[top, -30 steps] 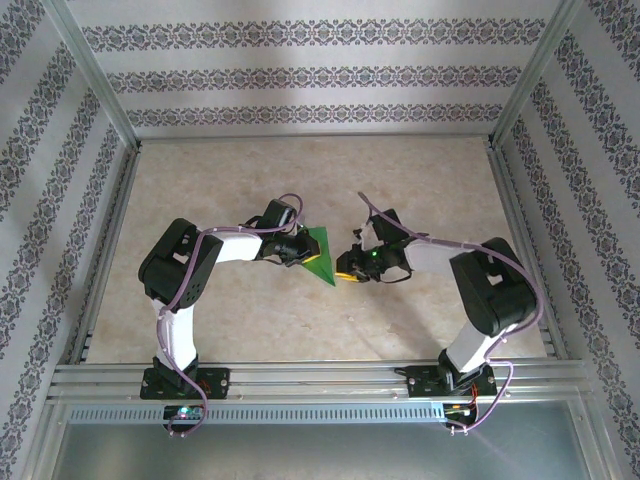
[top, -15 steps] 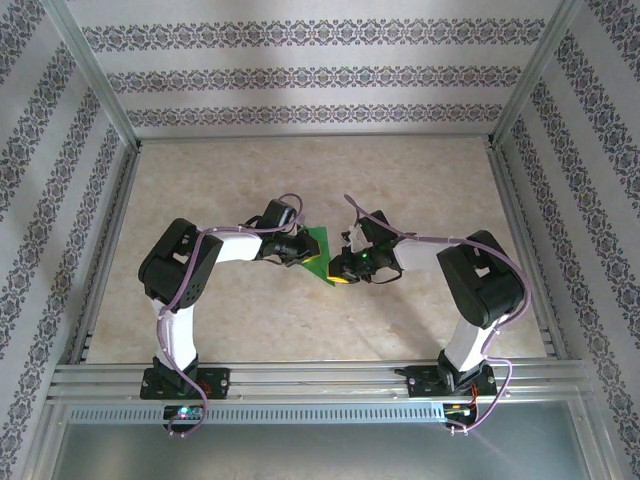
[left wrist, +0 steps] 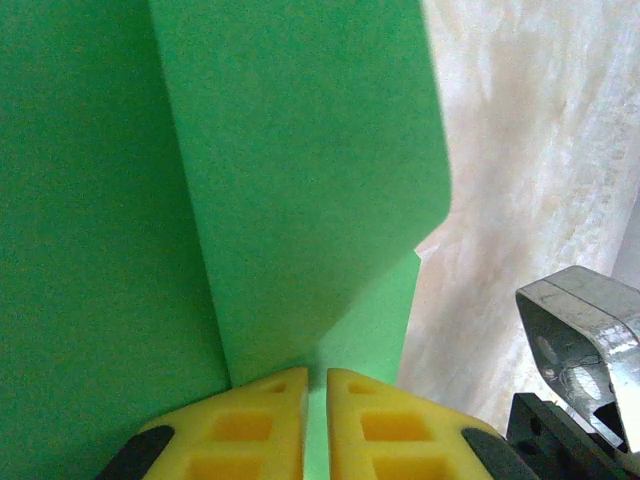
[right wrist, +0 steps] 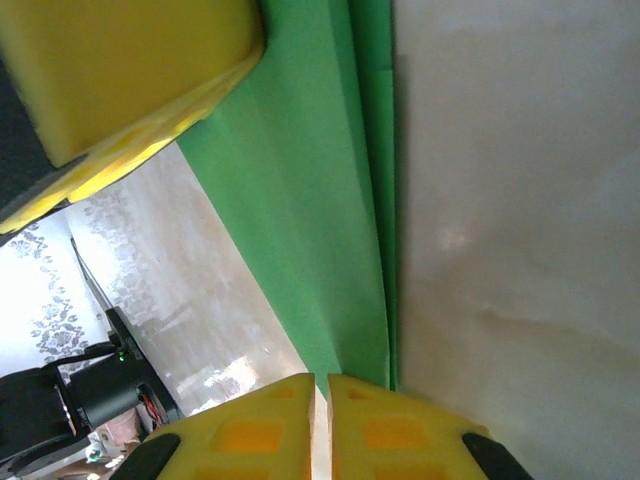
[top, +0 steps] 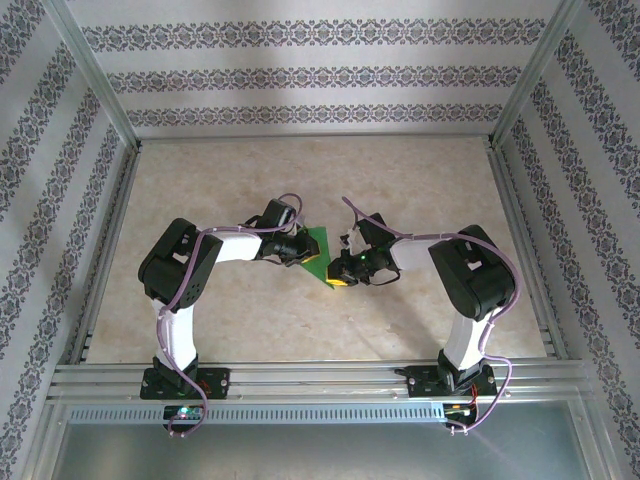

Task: Fold a paper plane with a square sheet of paper (pick it up from the middle)
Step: Fourth fold the wing at the center of the table.

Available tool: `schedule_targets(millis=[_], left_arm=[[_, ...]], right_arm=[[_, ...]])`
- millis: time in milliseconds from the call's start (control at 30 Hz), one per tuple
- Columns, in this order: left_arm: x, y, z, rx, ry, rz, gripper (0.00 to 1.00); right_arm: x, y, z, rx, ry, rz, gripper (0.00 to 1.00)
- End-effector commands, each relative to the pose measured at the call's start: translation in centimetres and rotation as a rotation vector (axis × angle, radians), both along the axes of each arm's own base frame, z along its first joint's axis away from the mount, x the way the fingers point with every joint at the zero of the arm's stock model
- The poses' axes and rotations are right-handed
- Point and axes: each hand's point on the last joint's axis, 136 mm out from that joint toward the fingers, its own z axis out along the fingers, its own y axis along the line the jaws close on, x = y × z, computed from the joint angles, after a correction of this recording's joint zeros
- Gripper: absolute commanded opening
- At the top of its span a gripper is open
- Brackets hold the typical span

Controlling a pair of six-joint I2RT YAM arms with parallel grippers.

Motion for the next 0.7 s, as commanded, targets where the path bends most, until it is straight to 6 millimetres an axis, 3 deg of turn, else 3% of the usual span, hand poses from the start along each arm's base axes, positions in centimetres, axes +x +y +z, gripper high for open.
schedule_targets(millis=[0,467,667], left_arm=[[-0.9,1.4,-2.3,0.061,0.071,0.013,0.14],[-1.1,1.6,-2.7,0.081,0.087,0.014,0.14],[-1.3,1.8,-2.8,0.096,0.094,0.011,0.14]], right_arm=[[-0.3,-0.1,-0.7,-0.006,0.024,0.000,0.13],[-1.4,-0.7,-2.5,-0.071,0.081,0.010,0.12],[-1.3,-0.5,0.1,-0.058,0.024,0.023,0.12]])
